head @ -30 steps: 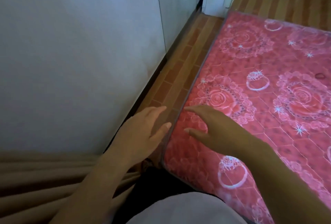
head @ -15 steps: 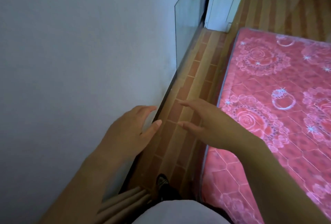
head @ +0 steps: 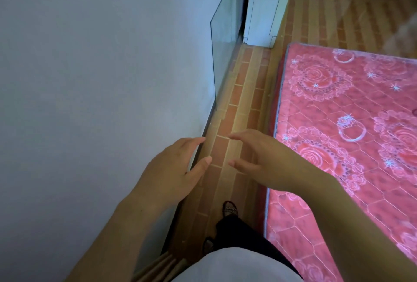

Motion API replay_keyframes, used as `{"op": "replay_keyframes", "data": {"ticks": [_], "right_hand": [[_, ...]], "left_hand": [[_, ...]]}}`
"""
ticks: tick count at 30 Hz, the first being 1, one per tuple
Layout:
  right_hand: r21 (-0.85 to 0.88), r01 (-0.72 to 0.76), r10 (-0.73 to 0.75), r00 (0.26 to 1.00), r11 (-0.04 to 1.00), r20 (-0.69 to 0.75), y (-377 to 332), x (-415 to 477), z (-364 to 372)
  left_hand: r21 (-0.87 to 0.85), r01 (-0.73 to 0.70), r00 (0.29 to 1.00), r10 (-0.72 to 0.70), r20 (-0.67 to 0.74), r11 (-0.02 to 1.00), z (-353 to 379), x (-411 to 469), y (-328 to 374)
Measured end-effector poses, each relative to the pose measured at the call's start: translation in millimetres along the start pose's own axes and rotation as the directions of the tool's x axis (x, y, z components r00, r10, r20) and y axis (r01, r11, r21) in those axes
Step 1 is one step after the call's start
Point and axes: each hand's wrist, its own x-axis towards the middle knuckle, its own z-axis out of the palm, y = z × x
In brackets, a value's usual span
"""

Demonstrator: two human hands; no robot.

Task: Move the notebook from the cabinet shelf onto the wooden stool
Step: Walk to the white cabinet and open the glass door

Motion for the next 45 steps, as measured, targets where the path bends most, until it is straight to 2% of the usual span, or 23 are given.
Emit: {"op": "replay_keyframes", "data": {"ticks": [7, 17, 25, 35, 45], "right_hand": [[0.025, -0.048, 0.049, 0.997, 0.999, -0.052, 34, 38, -31], [0.032, -0.203, 0.206, 0.960, 0.979, -0.190, 154, 114, -150], [0.053, -0.244, 0.249, 0.947, 0.968, -0.203, 244, 187, -229], [0.077, -0.236, 0.247, 0.951, 0.969, -0.185, 310, 335, -293], [0.006, -0.277, 0.268, 0.923, 0.961, -0.277, 366, 512, -407]], "left_hand": [[0.001, -0.103, 0.994, 0.103, 0.022, 0.995, -18, 72, 23], [-0.001, -0.279, 0.958, 0.279, 0.065, 0.960, -38, 277, 126], [-0.008, -0.283, 0.955, 0.283, 0.090, 0.959, -58, 413, 186], [-0.073, -0.294, 0.949, 0.300, 0.094, 0.953, -93, 585, 180], [-0.008, -0.374, 0.921, 0.373, 0.112, 0.927, -179, 799, 210]]}}
